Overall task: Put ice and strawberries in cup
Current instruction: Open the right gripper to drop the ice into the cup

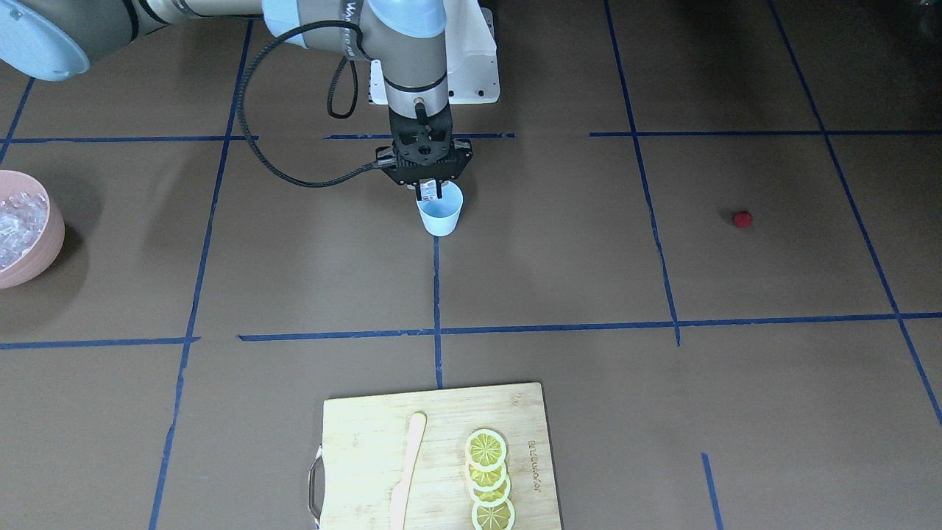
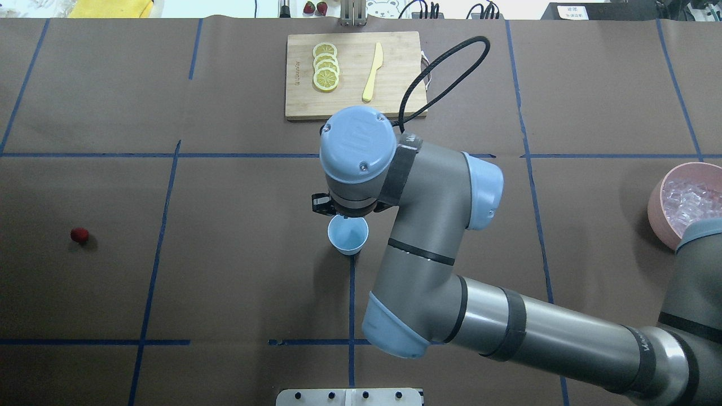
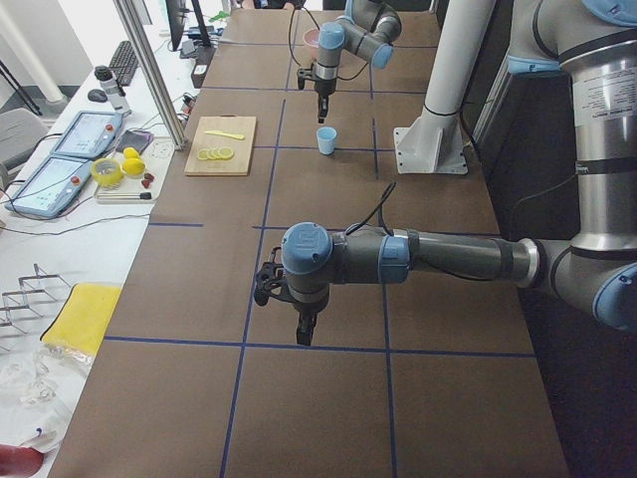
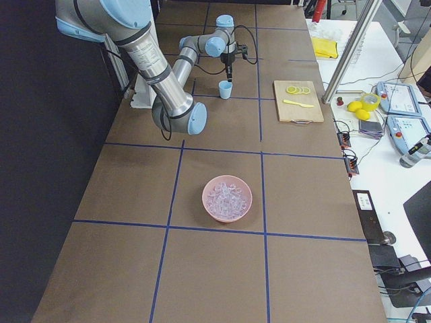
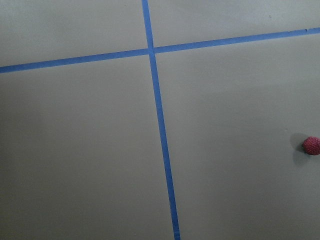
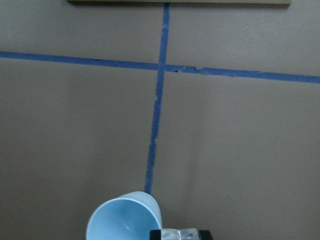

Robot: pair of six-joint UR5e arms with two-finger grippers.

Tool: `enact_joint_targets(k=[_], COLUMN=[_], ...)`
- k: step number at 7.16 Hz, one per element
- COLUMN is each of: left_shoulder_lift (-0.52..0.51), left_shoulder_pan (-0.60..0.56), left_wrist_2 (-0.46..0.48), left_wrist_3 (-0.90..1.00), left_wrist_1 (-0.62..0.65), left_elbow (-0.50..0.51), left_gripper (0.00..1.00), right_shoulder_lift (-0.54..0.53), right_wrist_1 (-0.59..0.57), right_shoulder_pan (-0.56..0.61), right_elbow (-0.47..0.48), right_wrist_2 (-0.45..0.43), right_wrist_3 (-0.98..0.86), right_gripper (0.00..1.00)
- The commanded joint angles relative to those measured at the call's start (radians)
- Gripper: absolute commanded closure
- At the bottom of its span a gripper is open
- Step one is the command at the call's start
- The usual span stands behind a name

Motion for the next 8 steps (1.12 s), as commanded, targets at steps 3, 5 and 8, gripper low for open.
enact_joint_targets(k=[3, 5, 8], left_shoulder_lift=[0.001, 0.001, 0.001], left_shoulder_pan=[0.008, 0.008, 0.01], left_wrist_2=[0.0, 0.0, 0.0], left_wrist_3=[0.0, 0.0, 0.0], left_wrist_1=[0.0, 0.0, 0.0], left_elbow=[0.0, 0.0, 0.0], left_gripper=[0.0, 0.0, 0.0], right_shoulder_lift=[0.007, 0.01, 0.009], right_wrist_1=[0.001, 0.003, 0.002], right_shoulder_pan=[-0.045, -0.044, -0.007], right_elbow=[-0.034, -0.034, -0.026], right_wrist_2=[-0.02, -0.018, -0.006], right_wrist_3=[0.029, 0.03, 0.02], right_gripper=[0.19, 0.02, 0.01])
